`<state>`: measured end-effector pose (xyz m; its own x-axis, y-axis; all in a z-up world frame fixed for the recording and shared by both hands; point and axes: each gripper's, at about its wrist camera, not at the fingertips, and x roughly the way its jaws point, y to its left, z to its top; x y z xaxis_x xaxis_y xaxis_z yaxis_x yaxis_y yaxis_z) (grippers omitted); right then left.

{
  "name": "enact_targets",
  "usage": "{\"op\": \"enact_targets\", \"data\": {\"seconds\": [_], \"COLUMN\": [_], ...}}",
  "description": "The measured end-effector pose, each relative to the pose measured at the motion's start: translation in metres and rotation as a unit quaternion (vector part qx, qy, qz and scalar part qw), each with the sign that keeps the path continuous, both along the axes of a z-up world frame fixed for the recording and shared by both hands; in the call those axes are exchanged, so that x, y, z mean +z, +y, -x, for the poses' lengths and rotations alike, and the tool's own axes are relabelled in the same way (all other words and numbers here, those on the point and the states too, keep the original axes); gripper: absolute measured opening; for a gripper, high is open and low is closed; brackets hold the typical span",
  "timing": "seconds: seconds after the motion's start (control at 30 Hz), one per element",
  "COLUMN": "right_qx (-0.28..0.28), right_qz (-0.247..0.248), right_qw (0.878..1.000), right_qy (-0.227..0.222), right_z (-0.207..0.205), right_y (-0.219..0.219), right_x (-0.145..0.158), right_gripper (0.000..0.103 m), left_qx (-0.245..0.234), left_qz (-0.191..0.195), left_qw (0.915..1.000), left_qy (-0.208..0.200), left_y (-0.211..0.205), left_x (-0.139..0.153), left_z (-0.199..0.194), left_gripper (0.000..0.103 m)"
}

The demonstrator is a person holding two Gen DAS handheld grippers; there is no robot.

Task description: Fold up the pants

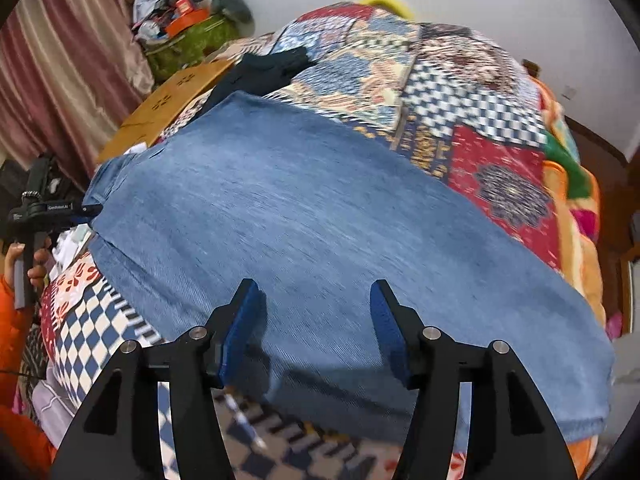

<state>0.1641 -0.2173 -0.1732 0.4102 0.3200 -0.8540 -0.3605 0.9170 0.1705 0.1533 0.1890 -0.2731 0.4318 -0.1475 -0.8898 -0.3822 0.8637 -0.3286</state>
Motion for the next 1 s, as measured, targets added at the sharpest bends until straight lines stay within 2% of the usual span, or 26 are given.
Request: {"op": "enact_targets", "data": {"seconds": [0.1, 0.2, 0.33, 0.5, 0.6, 0.73, 0.87, 1.0], "right_qx": [-0.048, -0.105, -0.196, -0.266, -0.313, -0.389, -0.435, -0.452], "right_qz": [-0.011, -0.024, -0.036, -0.036, -0.025, -0.057, -0.104, -0.11], "right_qw": [0.999, 0.994, 0.98, 0.963, 0.949, 0.919, 0.894, 0.885], "right_qy": [-0.002, 0.002, 0.004, 0.024, 0.025, 0.036, 0.031, 0.027], "right_z": [0.012, 0.023, 0.037, 0.052, 0.058, 0.068, 0.07, 0.059], "right_y": [-0.026, -0.055, -0.106, -0.154, -0.181, -0.226, -0.256, -0.267], "right_x": [0.001, 0.0, -0.003, -0.012, -0.017, -0.033, -0.044, -0.05], "right_gripper": [0.054, 0.054, 0.054, 0.054, 0.054, 0.054, 0.054, 0.054], "left_qx": [0.006, 0.008, 0.003, -0.003, -0.008, -0.014, -0.014, -0.014], "left_qz": [-0.003, -0.027, -0.076, -0.123, -0.14, -0.154, -0.157, -0.163], "left_qw": [0.9999, 0.9994, 0.9967, 0.9915, 0.9891, 0.9874, 0.9872, 0.9862], "left_qy": [-0.008, -0.018, -0.029, -0.041, -0.044, -0.034, -0.025, -0.026], "left_y": [0.001, -0.003, -0.013, -0.022, -0.027, -0.031, -0.033, -0.036], "left_x": [0.003, 0.009, 0.019, 0.031, 0.036, 0.032, 0.028, 0.032], "left_z": [0.003, 0.005, 0.006, 0.006, 0.005, 0.003, 0.001, 0.001], "left_gripper": [0.021, 0.02, 0.019, 0.018, 0.018, 0.018, 0.018, 0.018]}}
